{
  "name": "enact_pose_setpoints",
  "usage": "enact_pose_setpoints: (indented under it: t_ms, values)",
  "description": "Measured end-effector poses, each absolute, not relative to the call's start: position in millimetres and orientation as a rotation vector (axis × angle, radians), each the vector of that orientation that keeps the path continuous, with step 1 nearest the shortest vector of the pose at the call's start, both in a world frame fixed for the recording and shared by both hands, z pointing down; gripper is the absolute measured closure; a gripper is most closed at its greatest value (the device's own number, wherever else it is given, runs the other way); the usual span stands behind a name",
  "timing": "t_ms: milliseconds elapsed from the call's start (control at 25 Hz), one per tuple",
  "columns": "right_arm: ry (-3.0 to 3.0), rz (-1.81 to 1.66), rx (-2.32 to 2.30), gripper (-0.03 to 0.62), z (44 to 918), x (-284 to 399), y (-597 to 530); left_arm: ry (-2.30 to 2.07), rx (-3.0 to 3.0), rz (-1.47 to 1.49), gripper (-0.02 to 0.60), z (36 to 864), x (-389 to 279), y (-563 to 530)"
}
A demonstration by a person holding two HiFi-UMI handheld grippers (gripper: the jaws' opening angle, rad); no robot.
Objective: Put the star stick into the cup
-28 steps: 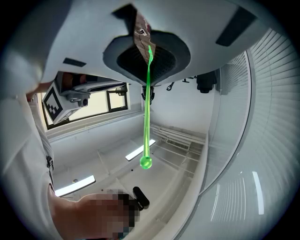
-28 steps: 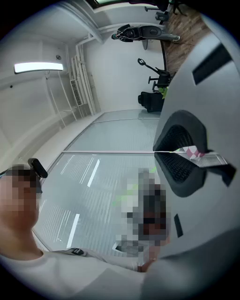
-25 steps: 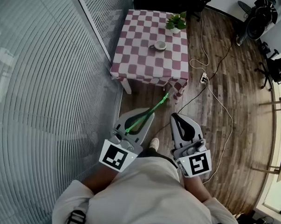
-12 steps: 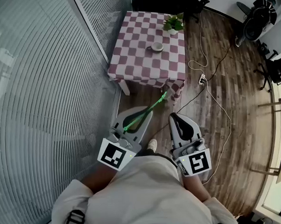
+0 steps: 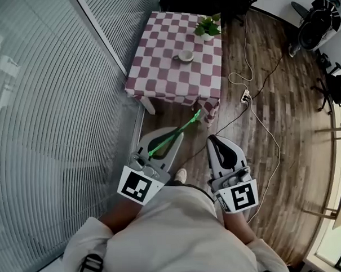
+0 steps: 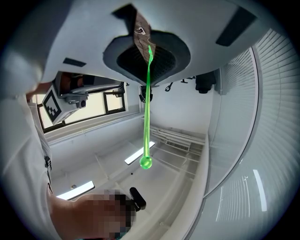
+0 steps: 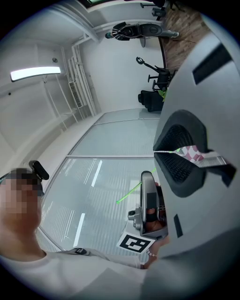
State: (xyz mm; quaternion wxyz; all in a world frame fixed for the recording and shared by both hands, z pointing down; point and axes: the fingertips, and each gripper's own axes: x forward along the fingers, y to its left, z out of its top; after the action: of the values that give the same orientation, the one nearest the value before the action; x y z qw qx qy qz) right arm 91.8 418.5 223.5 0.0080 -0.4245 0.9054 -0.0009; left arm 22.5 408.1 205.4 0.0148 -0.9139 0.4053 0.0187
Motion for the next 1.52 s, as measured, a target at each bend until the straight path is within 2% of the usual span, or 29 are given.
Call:
enact_pose_setpoints:
  t_ms: [560,1120,1520]
  values:
    - [2.825,-0.006,-1.323,0.557,229,115,390,1.258,-2.854,0.046,0.541,214,47,382]
    - [2.834,0.004,-1.359,0.557,234,79,320,1.252,-2.866,0.087,0.541,221,8,312]
    - [2.857,0.016,-1.384,0.557,231,28,239,1.235,-2.895,0.128,0.541,220,-39,230]
